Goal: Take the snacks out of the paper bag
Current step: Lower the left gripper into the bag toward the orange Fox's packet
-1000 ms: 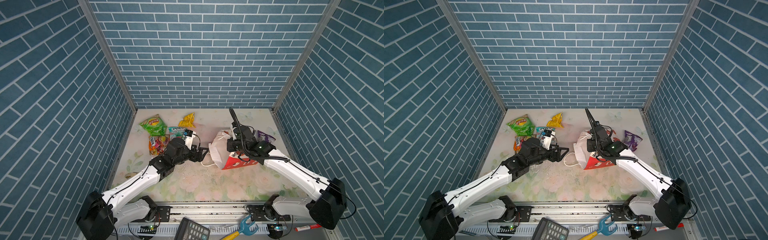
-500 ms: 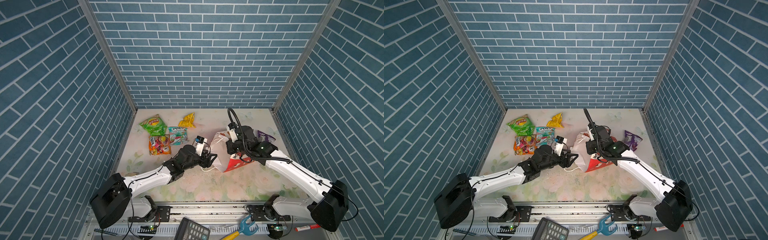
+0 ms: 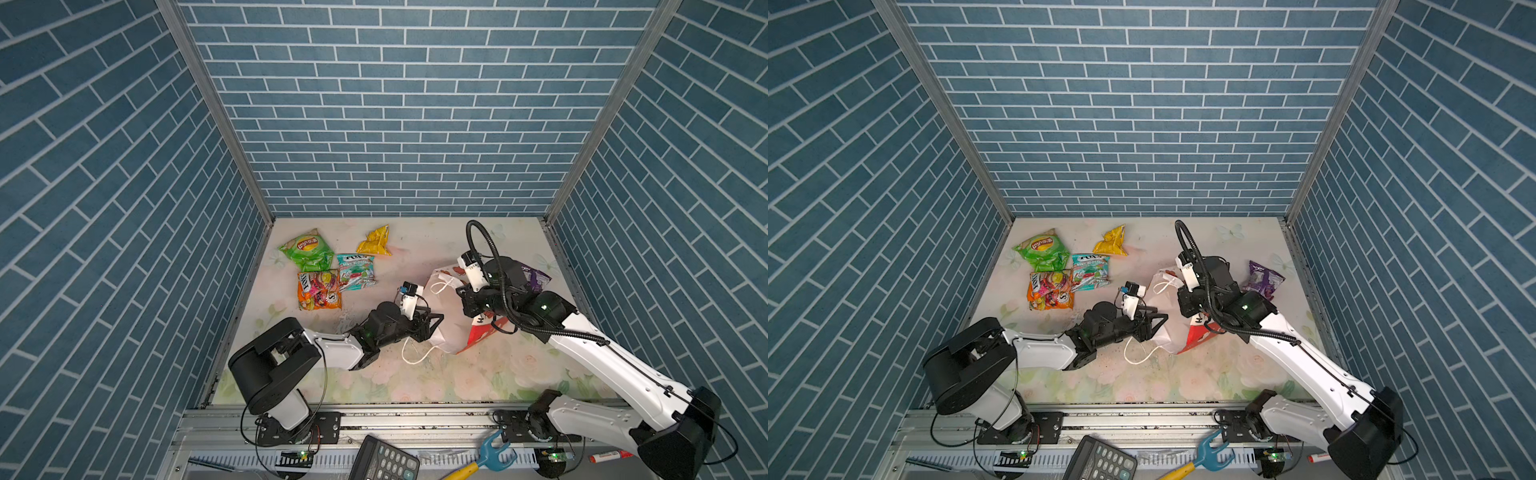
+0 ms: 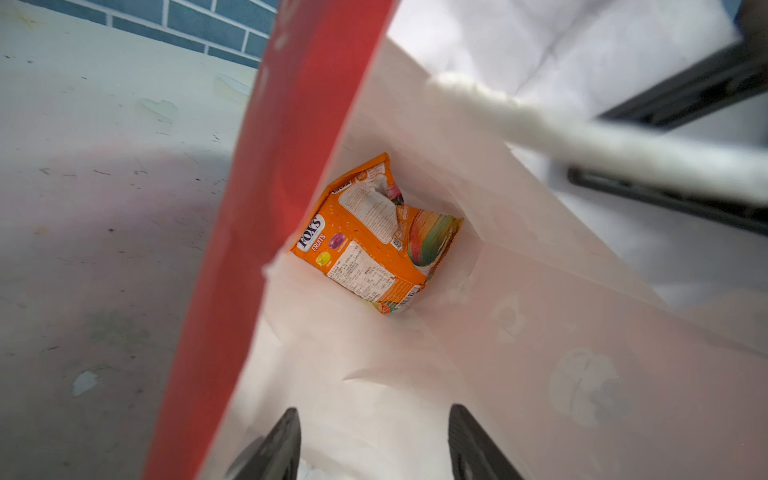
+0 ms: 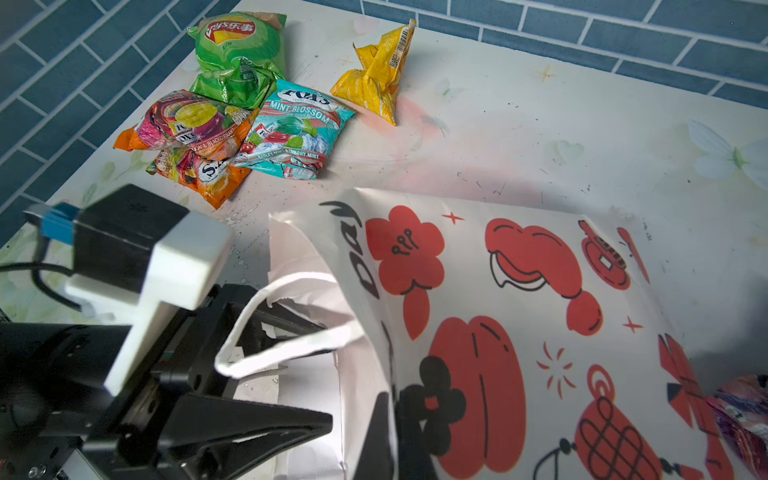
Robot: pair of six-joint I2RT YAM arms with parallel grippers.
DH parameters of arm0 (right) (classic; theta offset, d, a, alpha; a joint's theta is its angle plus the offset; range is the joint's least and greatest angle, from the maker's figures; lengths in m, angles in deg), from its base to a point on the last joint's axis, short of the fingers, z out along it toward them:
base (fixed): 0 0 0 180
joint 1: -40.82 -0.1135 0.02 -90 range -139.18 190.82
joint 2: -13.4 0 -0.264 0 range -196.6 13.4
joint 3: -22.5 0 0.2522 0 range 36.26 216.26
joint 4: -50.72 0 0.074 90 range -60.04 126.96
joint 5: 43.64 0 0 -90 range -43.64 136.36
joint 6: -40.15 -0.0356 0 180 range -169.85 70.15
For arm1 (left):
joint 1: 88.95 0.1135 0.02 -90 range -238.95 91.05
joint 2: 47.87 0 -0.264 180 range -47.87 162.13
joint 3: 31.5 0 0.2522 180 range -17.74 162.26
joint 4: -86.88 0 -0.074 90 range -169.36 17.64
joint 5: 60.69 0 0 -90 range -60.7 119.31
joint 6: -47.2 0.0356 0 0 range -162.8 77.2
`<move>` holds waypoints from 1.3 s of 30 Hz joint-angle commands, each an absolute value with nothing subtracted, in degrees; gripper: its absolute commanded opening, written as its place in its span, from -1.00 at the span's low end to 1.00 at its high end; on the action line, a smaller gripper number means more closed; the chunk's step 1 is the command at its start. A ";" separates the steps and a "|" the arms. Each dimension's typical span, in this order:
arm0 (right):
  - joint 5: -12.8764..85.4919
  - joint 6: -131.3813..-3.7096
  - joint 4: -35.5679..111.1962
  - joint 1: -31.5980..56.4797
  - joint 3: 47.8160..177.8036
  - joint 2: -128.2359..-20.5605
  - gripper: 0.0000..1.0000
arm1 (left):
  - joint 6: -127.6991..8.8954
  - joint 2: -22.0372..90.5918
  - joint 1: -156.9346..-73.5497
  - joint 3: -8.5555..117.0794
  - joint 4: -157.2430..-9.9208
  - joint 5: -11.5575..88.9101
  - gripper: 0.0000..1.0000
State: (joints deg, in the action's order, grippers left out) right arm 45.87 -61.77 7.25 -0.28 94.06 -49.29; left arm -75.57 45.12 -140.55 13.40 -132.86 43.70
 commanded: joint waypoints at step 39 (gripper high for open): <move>43.28 -61.71 13.21 -0.49 92.55 -49.88 -1.00 | -69.16 55.15 -144.99 26.51 -133.45 46.14 0.22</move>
